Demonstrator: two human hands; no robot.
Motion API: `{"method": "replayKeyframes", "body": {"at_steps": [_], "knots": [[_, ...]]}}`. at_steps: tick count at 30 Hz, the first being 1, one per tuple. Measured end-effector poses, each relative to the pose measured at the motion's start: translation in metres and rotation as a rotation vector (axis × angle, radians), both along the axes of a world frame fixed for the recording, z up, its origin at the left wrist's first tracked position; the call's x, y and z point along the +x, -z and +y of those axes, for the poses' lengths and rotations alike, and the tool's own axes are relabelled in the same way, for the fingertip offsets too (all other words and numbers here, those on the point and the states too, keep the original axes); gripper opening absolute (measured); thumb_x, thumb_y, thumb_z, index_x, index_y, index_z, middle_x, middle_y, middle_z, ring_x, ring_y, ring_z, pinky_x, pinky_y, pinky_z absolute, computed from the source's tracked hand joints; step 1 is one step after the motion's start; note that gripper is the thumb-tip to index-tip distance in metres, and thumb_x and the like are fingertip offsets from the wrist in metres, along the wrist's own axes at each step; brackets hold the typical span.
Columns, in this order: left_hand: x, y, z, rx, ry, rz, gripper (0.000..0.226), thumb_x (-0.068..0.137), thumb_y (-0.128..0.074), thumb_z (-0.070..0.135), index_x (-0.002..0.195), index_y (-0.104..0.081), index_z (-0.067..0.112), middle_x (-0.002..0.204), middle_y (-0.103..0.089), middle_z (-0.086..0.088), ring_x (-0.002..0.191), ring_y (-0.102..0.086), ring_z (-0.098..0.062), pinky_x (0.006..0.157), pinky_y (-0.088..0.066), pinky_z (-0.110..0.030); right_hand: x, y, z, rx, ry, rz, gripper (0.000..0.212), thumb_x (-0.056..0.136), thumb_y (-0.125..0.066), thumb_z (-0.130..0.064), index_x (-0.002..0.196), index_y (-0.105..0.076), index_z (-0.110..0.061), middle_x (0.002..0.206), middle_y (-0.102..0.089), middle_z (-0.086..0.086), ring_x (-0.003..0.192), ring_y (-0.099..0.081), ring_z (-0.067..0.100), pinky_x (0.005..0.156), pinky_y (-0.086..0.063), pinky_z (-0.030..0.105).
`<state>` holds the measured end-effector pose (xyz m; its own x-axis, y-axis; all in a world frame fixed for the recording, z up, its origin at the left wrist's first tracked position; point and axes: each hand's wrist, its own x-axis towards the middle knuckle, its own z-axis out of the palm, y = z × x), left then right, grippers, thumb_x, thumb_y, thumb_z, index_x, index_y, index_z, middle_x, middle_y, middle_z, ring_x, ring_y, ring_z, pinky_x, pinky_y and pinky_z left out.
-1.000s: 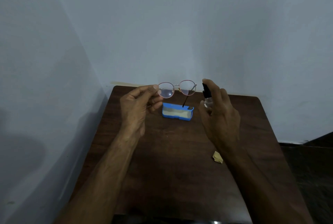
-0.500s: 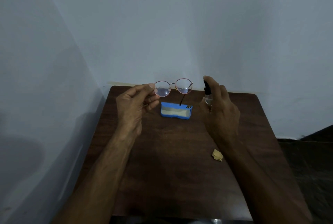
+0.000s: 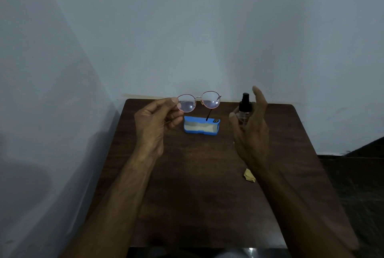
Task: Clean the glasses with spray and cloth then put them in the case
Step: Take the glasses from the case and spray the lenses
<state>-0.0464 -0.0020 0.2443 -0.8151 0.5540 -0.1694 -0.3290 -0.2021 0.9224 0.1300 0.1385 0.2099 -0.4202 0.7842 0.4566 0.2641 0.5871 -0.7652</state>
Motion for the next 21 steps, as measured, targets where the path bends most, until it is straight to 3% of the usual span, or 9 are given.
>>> {"method": "replayKeyframes", "body": {"at_steps": [3,6,12,14,16,21], "knots": [[0.003,0.005,0.001,0.009,0.022,-0.022,0.007,0.097,-0.071,0.01,0.096,-0.078,0.011,0.08,-0.078,-0.002,0.068,-0.073,-0.01,0.067,-0.063,-0.023,0.01,0.029,0.004,-0.121,-0.043,0.035,0.061,0.102,-0.063,-0.016,0.155,-0.031,-0.022,0.113,-0.065,0.006,0.094,-0.067,0.017,0.08,-0.057,0.027],[0.006,0.012,0.002,-0.011,0.03,-0.021,0.007,0.097,-0.071,0.01,0.099,-0.078,0.012,0.081,-0.079,-0.001,0.07,-0.074,-0.009,0.066,-0.063,-0.022,0.022,0.071,0.002,-0.223,-0.031,0.026,0.046,0.103,-0.063,-0.013,0.142,-0.041,-0.022,0.109,-0.065,-0.001,0.095,-0.067,0.015,0.078,-0.059,0.038],[0.018,0.026,0.006,-0.048,0.057,-0.049,0.007,0.097,-0.071,0.011,0.098,-0.078,0.013,0.081,-0.079,0.0,0.071,-0.074,-0.008,0.065,-0.062,-0.022,0.045,0.136,-0.009,-0.358,-0.044,-0.092,0.041,0.098,-0.068,-0.011,0.119,-0.043,-0.036,0.113,-0.065,-0.006,0.103,-0.063,0.002,0.084,-0.05,0.023],[0.022,0.031,0.008,-0.069,0.06,-0.062,0.007,0.096,-0.072,0.012,0.1,-0.078,0.012,0.083,-0.079,-0.001,0.072,-0.075,-0.009,0.066,-0.063,-0.022,0.049,0.151,-0.01,-0.398,-0.04,-0.134,0.044,0.098,-0.07,-0.013,0.116,-0.041,-0.041,0.119,-0.065,-0.005,0.109,-0.063,0.005,0.089,-0.052,0.026],[0.026,0.035,0.01,-0.089,0.068,-0.069,0.009,0.096,-0.073,0.013,0.103,-0.078,0.012,0.085,-0.079,-0.002,0.073,-0.076,-0.009,0.067,-0.064,-0.023,0.05,0.162,-0.008,-0.433,-0.033,-0.164,0.043,0.096,-0.072,-0.011,0.117,-0.042,-0.033,0.125,-0.065,-0.003,0.113,-0.064,0.012,0.093,-0.052,0.032],[0.035,0.039,0.017,-0.094,0.096,-0.069,0.008,0.097,-0.071,0.012,0.102,-0.078,0.012,0.085,-0.079,-0.003,0.073,-0.076,-0.009,0.069,-0.063,-0.024,0.049,0.176,-0.007,-0.513,-0.014,-0.256,0.043,0.096,-0.072,-0.016,0.12,-0.041,-0.033,0.133,-0.061,-0.01,0.12,-0.059,0.01,0.092,-0.046,0.028]]}}
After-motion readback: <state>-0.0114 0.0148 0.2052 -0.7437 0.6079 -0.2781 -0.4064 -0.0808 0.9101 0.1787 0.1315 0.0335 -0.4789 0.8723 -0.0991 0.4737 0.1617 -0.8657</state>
